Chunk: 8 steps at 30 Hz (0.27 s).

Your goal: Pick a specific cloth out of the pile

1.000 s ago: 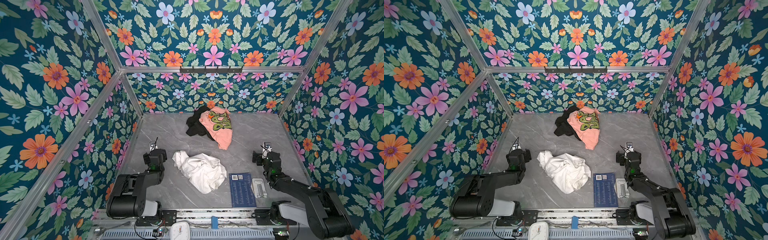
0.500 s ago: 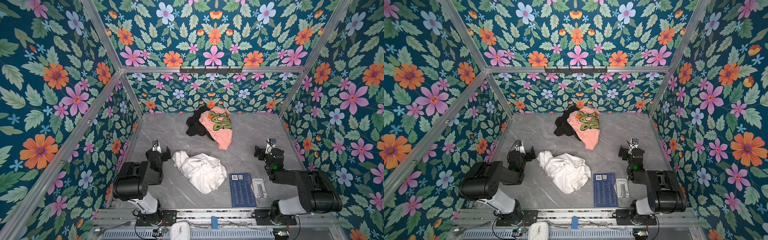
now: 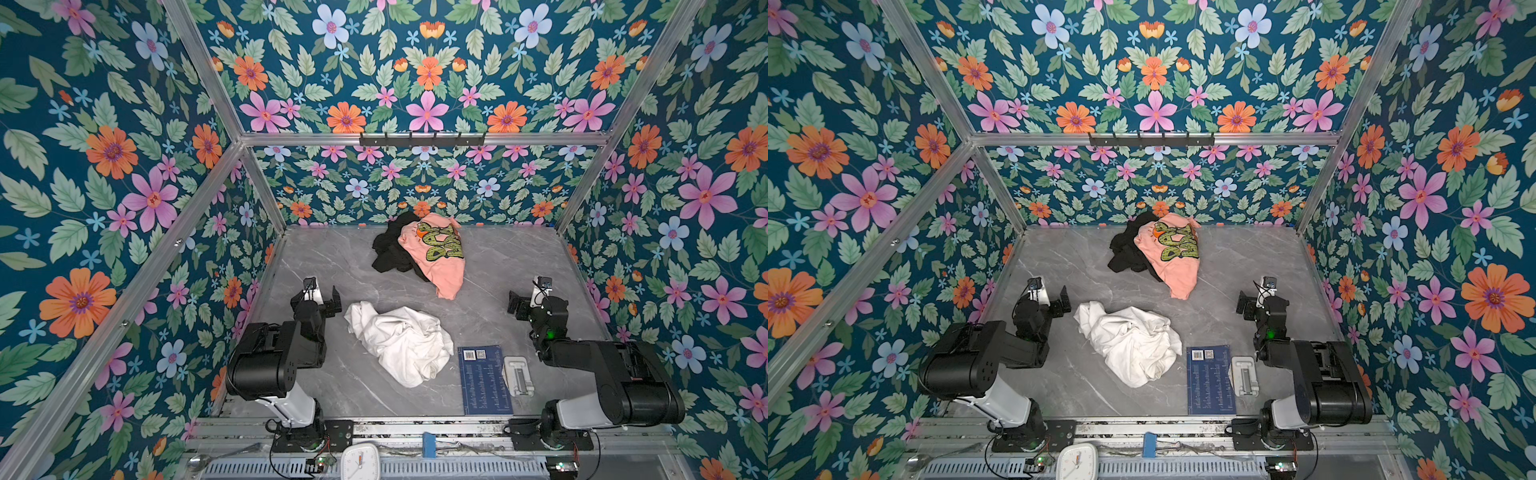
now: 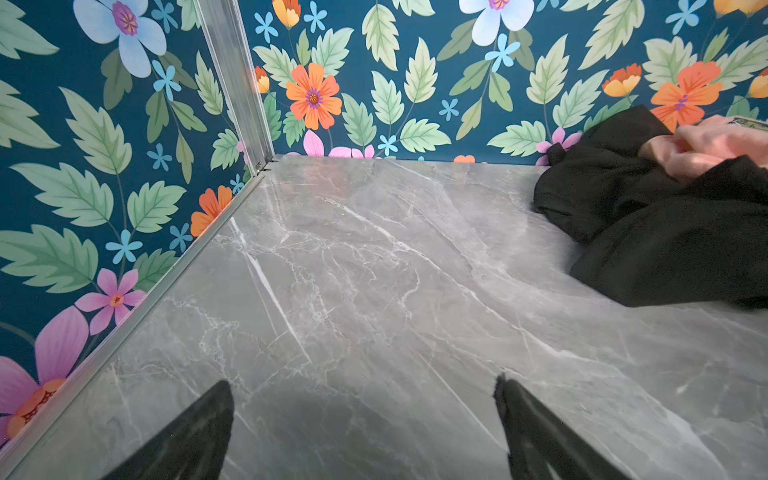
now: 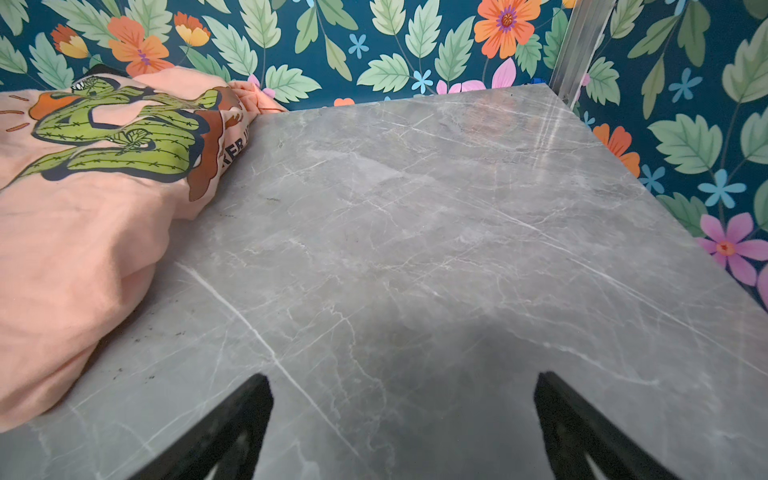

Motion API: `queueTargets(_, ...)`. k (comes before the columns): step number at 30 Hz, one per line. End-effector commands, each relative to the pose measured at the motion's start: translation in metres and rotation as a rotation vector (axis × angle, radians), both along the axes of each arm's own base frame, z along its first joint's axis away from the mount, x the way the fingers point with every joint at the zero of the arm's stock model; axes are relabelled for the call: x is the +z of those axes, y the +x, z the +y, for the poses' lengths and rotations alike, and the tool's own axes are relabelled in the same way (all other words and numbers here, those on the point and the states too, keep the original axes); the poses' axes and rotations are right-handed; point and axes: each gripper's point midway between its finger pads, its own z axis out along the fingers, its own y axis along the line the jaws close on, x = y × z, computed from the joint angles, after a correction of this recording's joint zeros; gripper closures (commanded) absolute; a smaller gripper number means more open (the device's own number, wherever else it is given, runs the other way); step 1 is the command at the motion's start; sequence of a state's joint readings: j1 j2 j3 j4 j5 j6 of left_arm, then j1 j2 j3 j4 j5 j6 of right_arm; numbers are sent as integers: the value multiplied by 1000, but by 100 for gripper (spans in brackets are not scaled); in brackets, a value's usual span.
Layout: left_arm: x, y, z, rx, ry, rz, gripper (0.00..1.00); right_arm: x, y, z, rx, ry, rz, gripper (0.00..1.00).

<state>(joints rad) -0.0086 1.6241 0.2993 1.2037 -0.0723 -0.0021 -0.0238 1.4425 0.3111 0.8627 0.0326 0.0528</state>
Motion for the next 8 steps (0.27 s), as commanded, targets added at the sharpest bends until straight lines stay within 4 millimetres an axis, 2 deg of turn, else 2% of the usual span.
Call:
queueTargets(1,8,3,-1,-9,-8,-30,0,5,2,0,-3,5,-18,1)
queueTargets(8,10,-1,-1,-4,-2,-44,0,6,2,0,-4,7,-21,1)
